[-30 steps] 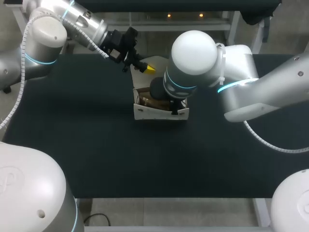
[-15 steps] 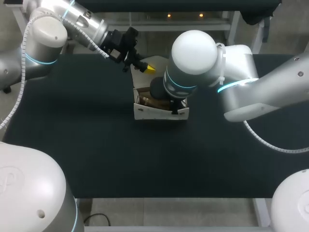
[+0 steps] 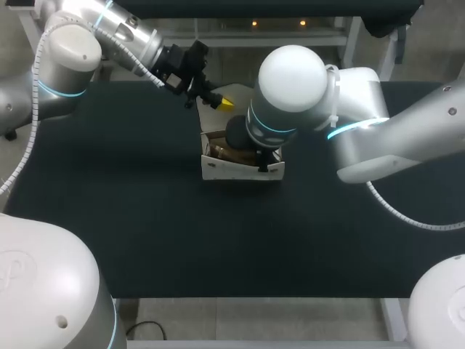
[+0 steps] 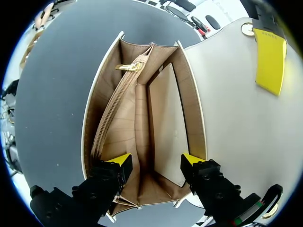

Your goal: Pick up the bag, open it, inspect its contents, close it, and place it on the opposite side

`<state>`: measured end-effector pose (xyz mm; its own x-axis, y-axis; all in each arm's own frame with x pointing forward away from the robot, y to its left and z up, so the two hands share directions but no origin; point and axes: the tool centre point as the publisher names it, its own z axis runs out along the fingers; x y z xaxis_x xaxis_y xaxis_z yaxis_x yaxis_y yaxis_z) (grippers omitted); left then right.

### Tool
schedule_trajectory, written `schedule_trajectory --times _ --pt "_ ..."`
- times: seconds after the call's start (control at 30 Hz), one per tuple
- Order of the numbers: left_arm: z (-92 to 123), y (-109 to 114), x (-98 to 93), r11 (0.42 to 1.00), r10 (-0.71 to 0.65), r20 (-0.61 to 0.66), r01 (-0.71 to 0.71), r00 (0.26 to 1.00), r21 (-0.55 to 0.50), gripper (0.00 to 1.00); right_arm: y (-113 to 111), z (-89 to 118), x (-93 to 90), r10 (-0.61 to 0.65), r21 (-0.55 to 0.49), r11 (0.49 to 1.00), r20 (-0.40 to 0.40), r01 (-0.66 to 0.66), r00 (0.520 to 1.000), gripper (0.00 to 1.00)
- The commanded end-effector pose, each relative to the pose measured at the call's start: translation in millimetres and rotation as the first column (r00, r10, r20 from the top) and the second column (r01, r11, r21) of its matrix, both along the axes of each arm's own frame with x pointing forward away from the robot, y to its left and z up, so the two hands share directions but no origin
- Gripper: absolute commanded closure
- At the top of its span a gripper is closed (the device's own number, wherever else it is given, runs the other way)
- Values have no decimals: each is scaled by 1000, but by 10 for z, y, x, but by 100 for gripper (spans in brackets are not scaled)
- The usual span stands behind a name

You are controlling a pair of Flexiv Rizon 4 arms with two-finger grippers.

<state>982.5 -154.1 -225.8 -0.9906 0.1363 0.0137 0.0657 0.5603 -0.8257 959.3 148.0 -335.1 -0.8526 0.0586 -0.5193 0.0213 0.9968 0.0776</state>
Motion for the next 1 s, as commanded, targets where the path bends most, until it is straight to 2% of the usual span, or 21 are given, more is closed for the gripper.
schedule_trajectory --times 0.03,0.5,0.57,0.67,1.0 --pt "-6 9 -17 1000 3 1 -3 1000 -3 100 -5 -29 13 -2 -2 1000 2 2 1000 0" --pt "-7 5 -39 1000 3 9 -3 1000 1 100 6 24 2 -1 2 1000 18 1 1000 0" --pt "-4 2 -45 1000 4 10 -4 1000 2 100 3 41 0 -3 4 1000 27 3 1000 43" --pt "9 0 -56 1000 9 18 -10 1000 9 100 0 91 -20 -4 9 1000 44 3 999 63" --pt "111 -19 -148 999 22 45 -24 999 32 100 -22 486 -191 -15 32 999 172 9 985 61"
